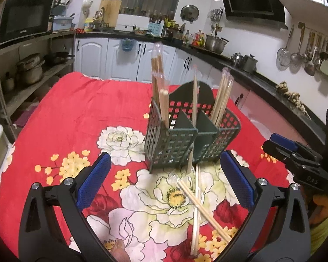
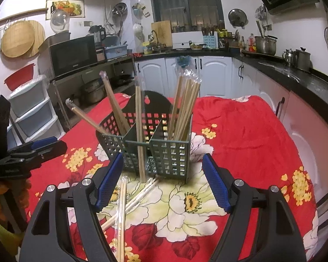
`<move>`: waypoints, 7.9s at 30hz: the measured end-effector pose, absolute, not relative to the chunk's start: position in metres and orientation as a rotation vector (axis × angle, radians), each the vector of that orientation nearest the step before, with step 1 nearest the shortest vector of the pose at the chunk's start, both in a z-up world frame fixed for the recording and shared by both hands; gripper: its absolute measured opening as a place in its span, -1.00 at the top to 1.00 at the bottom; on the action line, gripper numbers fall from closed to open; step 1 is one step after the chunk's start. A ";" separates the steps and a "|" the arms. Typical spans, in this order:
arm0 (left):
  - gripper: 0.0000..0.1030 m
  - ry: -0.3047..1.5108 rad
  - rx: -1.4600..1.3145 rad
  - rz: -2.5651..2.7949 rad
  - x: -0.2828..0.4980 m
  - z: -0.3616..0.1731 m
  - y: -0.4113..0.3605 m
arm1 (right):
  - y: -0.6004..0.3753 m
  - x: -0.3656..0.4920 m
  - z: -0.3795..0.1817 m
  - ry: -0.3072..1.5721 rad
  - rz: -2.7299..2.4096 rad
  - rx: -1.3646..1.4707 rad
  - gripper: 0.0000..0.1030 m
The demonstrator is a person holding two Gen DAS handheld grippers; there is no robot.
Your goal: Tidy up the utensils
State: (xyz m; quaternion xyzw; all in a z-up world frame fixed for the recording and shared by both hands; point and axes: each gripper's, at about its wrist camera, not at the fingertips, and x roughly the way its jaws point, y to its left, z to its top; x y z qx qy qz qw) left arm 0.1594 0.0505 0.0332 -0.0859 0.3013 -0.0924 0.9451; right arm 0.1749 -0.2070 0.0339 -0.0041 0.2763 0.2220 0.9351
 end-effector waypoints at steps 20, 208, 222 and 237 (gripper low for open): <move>0.07 0.826 -0.217 -0.245 0.190 -0.036 0.040 | -0.192 0.202 -0.016 0.704 0.468 -0.027 0.14; -0.79 0.524 -0.112 -0.159 0.135 0.058 0.017 | -0.238 0.127 0.059 0.430 0.439 -0.032 -0.87; -0.80 0.487 -0.068 -0.109 0.082 -0.010 -0.006 | -0.244 0.072 0.004 0.311 0.379 -0.055 -0.87; -0.80 0.368 -0.068 -0.077 0.057 -0.017 -0.011 | -0.250 0.044 -0.013 0.156 0.294 -0.029 -0.88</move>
